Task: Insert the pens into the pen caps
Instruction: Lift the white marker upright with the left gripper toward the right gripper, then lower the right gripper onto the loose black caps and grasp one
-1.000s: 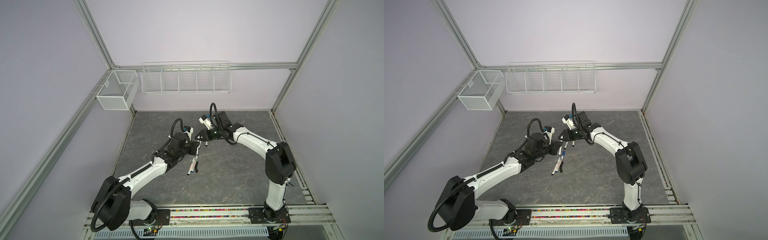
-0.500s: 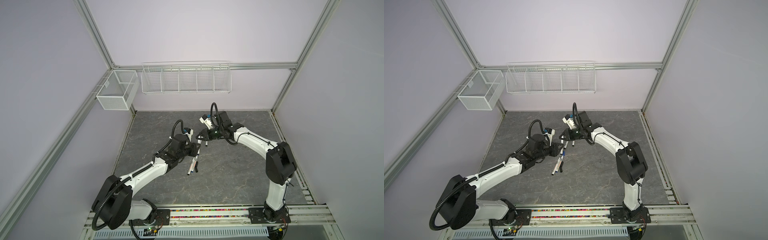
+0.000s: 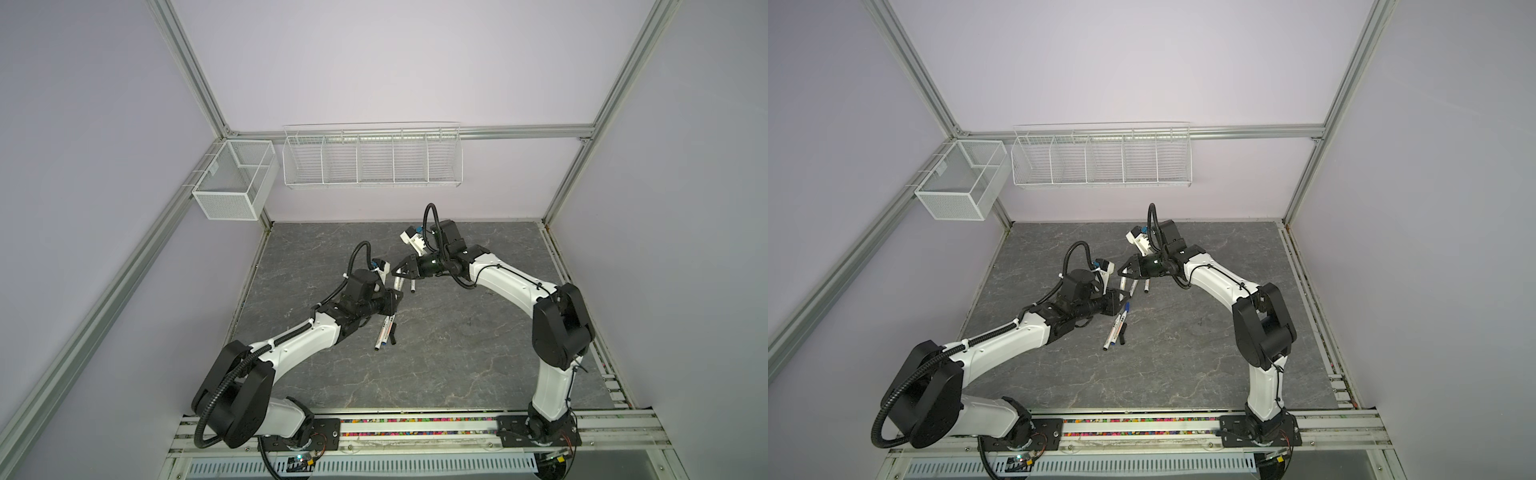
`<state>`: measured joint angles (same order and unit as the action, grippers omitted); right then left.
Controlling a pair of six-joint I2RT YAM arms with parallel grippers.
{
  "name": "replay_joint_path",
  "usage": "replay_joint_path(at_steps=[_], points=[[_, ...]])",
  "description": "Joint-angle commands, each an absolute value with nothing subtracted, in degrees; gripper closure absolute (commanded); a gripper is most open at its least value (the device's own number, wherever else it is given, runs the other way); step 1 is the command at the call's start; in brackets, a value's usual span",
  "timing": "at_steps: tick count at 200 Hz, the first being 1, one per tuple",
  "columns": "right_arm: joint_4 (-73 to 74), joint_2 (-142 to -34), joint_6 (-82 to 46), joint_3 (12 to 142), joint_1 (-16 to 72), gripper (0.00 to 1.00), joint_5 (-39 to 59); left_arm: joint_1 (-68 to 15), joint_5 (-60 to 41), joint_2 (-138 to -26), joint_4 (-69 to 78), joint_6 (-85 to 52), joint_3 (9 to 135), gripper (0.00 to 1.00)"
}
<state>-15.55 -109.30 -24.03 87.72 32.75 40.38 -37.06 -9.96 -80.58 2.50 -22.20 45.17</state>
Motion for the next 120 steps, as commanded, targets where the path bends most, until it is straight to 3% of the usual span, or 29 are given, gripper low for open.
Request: replay_joint_path(at_steps=[1,70,120], points=[[-14.5,-107.2,-24.6,87.3,32.5,0.83,42.2,-37.3,-10.6,-81.1,4.3,-22.0,47.1,0.68],[-15.1,-107.5,-24.4,87.0,32.4,0.83,42.7,-37.3,-10.5,-78.9,5.9,-22.5,46.2,0.70],[-15.4,-107.3,-24.2,86.8,32.4,0.83,42.8,-37.3,-10.5,-78.9,5.7,-22.4,46.3,0.89]])
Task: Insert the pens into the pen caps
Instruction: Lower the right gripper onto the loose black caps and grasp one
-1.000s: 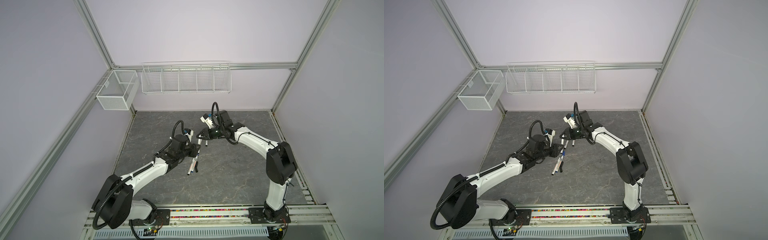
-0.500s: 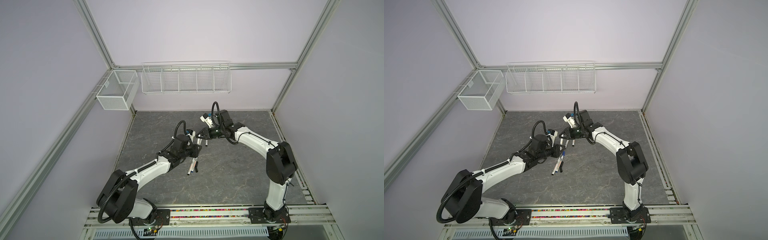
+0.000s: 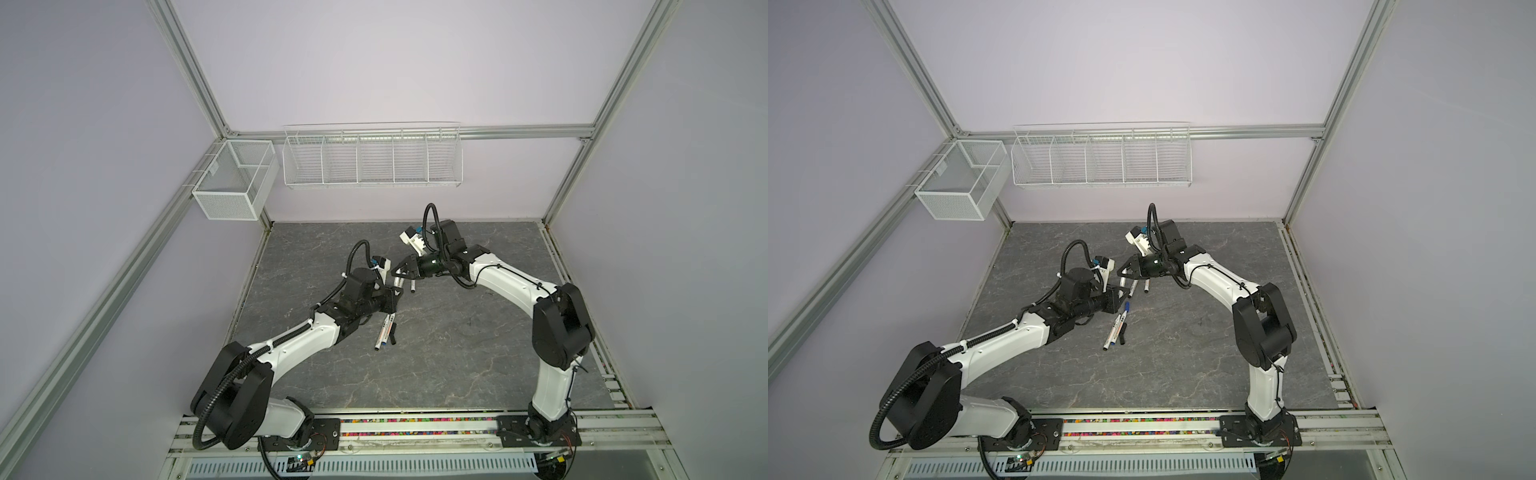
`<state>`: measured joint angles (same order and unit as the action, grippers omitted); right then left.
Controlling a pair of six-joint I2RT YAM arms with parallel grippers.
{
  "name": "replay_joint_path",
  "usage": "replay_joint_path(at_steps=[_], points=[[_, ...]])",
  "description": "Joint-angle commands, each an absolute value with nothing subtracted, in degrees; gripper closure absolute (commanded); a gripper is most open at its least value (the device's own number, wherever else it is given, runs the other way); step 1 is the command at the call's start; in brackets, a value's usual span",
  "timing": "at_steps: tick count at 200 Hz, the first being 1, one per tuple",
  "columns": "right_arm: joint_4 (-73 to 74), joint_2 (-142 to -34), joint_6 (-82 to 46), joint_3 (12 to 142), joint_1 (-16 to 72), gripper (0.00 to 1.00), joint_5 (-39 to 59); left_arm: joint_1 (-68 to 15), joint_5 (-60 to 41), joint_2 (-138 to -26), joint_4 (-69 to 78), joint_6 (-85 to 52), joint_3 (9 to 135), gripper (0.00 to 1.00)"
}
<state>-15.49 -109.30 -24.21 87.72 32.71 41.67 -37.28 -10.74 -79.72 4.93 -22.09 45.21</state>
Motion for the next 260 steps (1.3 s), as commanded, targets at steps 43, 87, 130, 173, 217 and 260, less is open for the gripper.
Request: replay_joint_path(at_steps=[43,87,130,173,217,260], points=[[-17.3,-106.6,-22.6,85.5,32.4,0.79,42.0,-37.3,-7.8,-78.4,5.1,-23.1,46.1,1.00],[-26.0,-103.7,-13.0,80.5,33.8,0.38,33.2,-35.9,5.6,-74.4,5.0,-29.8,41.0,1.00],[-38.5,-106.2,-1.0,79.3,42.3,0.37,21.1,-32.2,14.0,-69.5,2.5,-38.0,35.3,1.00],[-44.3,-112.6,4.4,84.2,50.2,0.39,11.5,-31.3,16.6,-67.2,0.3,-39.2,33.3,1.00],[-47.4,-119.2,5.9,90.0,53.0,0.42,7.2,-31.3,17.5,-65.4,-0.9,-39.6,32.3,1.00],[-47.7,-123.0,5.2,93.0,54.2,0.45,6.2,-31.3,17.7,-63.2,-2.8,-39.6,31.2,1.00]])
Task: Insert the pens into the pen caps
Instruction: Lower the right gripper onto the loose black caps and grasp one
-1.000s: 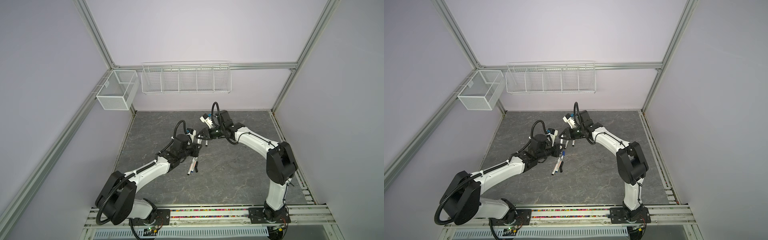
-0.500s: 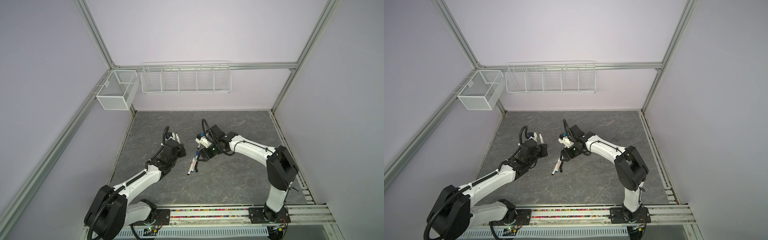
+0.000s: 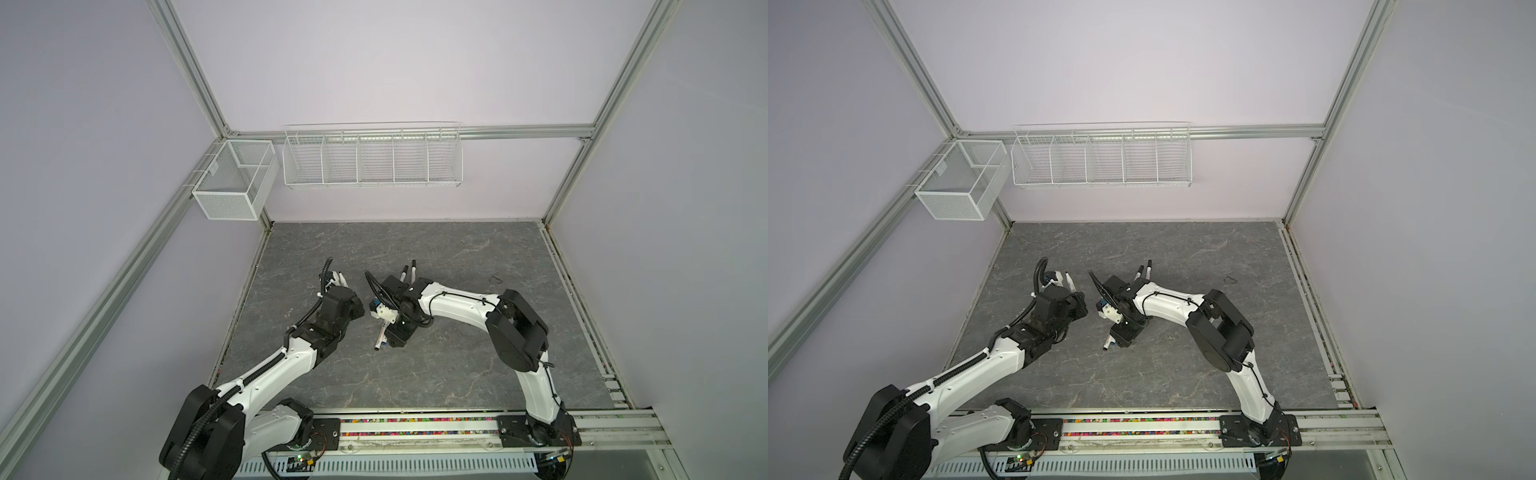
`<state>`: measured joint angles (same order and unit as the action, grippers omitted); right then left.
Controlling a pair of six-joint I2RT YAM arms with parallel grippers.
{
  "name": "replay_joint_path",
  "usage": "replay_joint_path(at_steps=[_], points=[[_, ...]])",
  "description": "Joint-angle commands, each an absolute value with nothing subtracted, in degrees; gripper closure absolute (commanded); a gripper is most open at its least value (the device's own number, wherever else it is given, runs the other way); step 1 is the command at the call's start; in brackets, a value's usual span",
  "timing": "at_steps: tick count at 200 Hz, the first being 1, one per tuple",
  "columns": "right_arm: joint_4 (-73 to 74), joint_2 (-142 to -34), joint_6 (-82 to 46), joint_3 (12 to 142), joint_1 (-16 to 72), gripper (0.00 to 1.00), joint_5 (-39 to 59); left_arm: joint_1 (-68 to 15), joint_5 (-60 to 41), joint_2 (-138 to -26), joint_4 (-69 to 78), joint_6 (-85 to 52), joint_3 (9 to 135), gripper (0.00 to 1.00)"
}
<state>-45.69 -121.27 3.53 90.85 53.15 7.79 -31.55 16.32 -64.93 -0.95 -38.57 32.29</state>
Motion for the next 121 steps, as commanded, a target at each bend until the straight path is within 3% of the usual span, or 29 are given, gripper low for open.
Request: replay_joint_path(at_steps=[1,59,121], points=[[-47.7,-123.0,5.3,93.0,54.3,0.45,6.2,-31.3,17.8,-63.1,-2.8,-39.6,31.1,1.00],[-49.8,-126.5,5.1,96.8,55.6,0.49,2.8,-31.0,20.7,-59.3,-5.5,-39.9,30.3,1.00],[-51.0,-128.4,4.7,98.9,56.2,0.65,0.6,-30.8,20.9,-56.2,-7.7,-39.2,29.6,1.00]])
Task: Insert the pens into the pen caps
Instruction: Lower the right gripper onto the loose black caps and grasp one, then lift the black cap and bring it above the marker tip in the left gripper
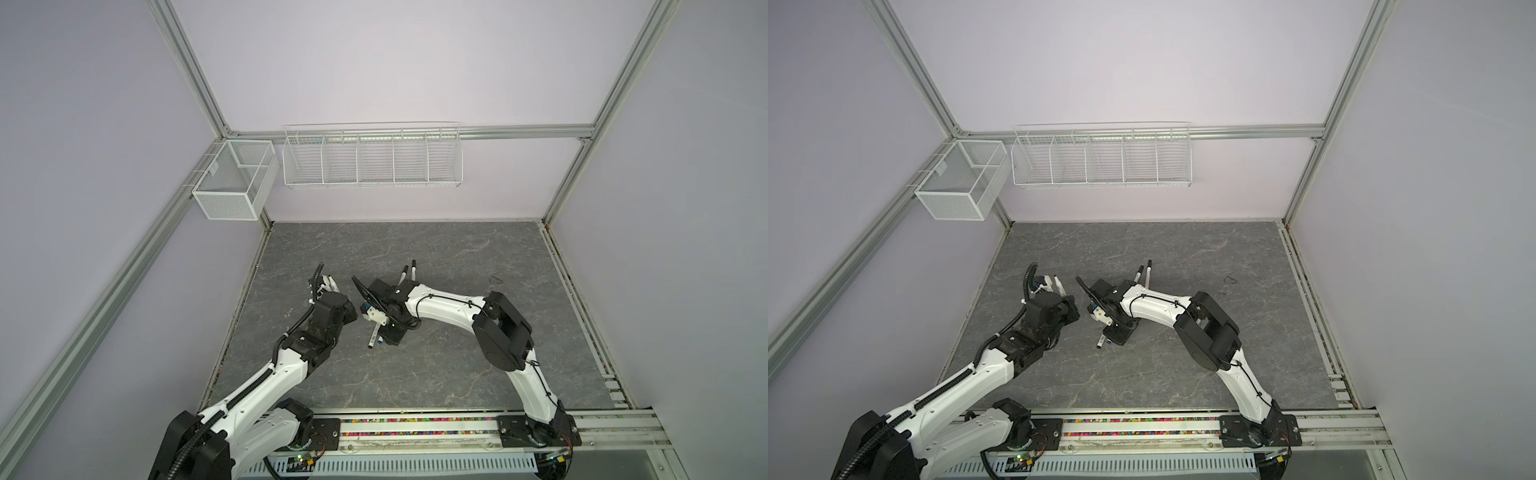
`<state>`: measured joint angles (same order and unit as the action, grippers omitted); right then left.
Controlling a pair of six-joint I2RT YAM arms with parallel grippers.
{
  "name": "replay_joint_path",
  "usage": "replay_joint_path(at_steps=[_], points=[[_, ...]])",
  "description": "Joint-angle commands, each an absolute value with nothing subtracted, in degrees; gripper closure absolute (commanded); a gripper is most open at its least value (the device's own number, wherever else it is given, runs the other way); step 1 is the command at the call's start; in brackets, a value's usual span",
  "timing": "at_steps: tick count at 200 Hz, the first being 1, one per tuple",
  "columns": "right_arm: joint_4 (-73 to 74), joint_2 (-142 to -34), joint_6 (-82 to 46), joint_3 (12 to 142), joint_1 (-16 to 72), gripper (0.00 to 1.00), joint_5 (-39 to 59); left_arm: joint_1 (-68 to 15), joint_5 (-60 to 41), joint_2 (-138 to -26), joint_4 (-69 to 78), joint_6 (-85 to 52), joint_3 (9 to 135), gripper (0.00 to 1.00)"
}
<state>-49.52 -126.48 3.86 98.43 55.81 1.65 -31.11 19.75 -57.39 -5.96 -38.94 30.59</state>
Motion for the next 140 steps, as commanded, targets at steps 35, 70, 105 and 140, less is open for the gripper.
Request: replay_joint_path(at_steps=[35,70,105,140], points=[[-51.0,-128.4,5.4,98.7,56.2,0.73,0.3,-30.7,19.7,-56.3,-7.8,-37.8,29.4,1.00],[-48.6,-124.2,7.1,94.6,56.2,0.80,2.6,-30.7,17.6,-57.5,-7.0,-36.7,29.5,1.00],[-45.8,-116.5,7.6,90.5,54.9,0.83,6.9,-30.7,15.3,-59.8,-4.8,-35.7,29.2,1.00],[-44.3,-109.9,5.6,89.2,50.9,0.86,9.7,-30.7,9.3,-62.8,-2.2,-32.6,29.3,1.00]])
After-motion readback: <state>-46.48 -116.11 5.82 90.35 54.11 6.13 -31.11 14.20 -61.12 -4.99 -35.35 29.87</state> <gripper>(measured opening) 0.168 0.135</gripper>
